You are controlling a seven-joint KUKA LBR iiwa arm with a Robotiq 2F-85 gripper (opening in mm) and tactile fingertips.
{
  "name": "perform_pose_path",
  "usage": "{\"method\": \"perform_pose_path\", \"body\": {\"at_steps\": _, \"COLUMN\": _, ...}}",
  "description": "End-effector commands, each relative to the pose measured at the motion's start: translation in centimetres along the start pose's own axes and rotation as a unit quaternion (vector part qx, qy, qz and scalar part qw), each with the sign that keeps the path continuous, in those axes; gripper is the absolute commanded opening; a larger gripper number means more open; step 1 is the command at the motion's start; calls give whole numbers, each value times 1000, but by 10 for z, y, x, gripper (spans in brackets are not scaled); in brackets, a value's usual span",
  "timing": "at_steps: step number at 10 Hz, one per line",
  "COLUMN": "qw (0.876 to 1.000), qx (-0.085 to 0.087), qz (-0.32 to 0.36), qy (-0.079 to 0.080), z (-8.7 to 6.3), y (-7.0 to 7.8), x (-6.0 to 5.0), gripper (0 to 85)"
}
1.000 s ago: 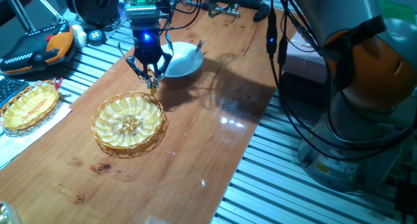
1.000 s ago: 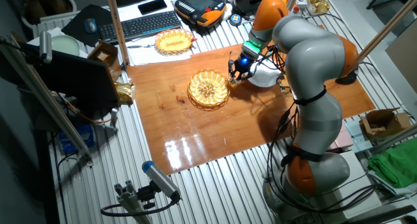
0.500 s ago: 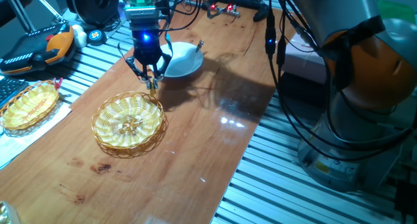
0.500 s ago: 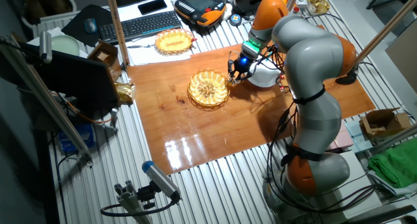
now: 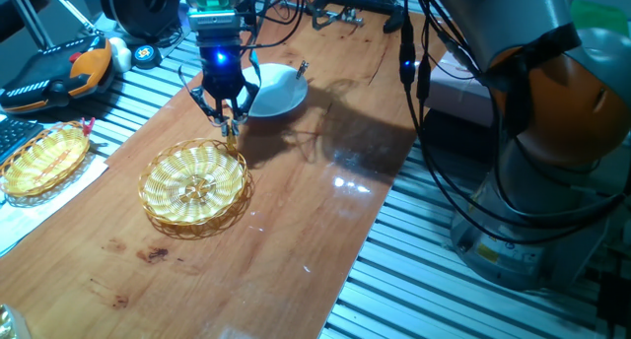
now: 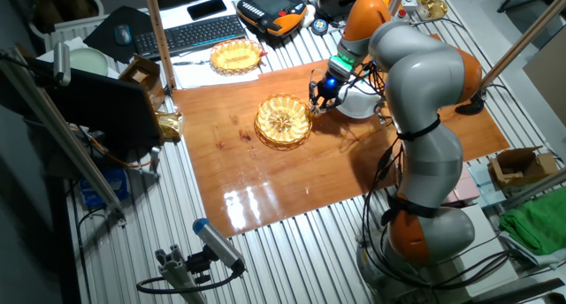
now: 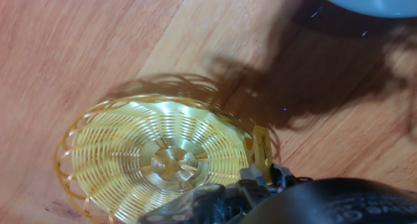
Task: Use a clamp
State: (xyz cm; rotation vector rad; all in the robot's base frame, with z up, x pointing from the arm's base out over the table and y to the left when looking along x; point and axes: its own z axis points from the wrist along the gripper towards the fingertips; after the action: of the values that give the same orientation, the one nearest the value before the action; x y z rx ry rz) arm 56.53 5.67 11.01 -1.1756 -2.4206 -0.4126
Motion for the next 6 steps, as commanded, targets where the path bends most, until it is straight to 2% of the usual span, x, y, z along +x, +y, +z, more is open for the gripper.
{"method": "perform_pose_path", "body": {"at_steps": 1, "qw": 1000, "qx": -1, "qz": 3, "qy": 1, "z": 1, "y": 0, "x": 1, "gripper": 7}}
{"method": "perform_pose_path", "body": {"at_steps": 6, "qw": 1000, "qx": -6, "qz": 8, "qy": 0, "z": 11, "y": -4, "x": 7, "gripper": 7}}
